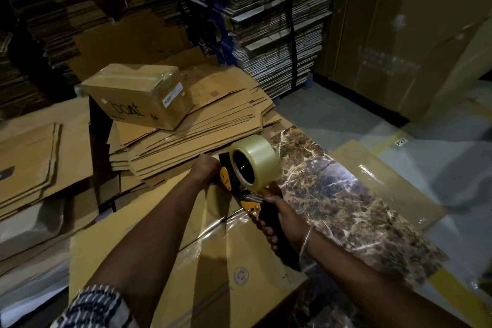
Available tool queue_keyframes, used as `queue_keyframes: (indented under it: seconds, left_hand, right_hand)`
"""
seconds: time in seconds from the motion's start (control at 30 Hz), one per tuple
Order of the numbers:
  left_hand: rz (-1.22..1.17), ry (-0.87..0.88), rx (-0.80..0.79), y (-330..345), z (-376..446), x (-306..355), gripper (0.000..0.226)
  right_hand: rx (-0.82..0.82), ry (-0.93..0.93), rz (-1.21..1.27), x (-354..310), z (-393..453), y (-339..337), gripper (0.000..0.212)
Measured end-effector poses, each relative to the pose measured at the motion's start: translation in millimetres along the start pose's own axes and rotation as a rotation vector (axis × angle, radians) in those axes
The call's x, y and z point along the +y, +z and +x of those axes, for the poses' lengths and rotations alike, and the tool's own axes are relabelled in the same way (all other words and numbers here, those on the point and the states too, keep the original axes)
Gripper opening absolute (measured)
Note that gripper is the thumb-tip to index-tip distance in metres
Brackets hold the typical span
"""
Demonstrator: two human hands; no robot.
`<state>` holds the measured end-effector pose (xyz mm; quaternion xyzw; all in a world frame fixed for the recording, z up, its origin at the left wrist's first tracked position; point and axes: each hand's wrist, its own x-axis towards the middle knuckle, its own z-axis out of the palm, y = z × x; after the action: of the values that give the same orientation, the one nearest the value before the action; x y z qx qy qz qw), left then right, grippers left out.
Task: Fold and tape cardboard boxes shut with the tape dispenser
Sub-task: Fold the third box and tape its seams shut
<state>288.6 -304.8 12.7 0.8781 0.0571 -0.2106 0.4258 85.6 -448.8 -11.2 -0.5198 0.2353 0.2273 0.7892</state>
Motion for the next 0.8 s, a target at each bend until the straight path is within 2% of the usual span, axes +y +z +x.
queue_keyframes:
  seconds: [0.07, 0.17, 0.23, 0.37, 0.5, 0.67, 0.8]
  left_hand:
    - [0.065, 0.058, -0.007, 3, 14, 8, 0.024]
    - [0.347, 0.157, 0.133, 0, 34, 23, 0.022]
    - [0.438, 0.180, 0.174, -6, 50, 26, 0.019]
    - [0.409, 0.154, 0.161, -7, 76, 23, 0.029]
    - [0.375, 0.198, 0.149, -4, 89, 20, 0.016]
    - [0.481, 0.222, 0.198, -2, 93, 19, 0.017]
    - [0.511, 0.171, 0.229, -8, 101, 17, 0.017]
  right_hand:
    - [0.034, -0.024, -0.004, -5, 6, 4, 0.058]
    - [0.070, -0.016, 0.038, -15, 18, 11, 0.057]
    - [0.071, -0.004, 0.063, -19, 25, 11, 0.058]
    - [0.080, -0.003, 0.072, -21, 35, 10, 0.058]
    - [0.112, -0.009, 0.113, -21, 42, 11, 0.059]
    - [0.075, 0.029, 0.143, -29, 51, 16, 0.060]
    - [0.042, 0.063, 0.160, -34, 55, 18, 0.061]
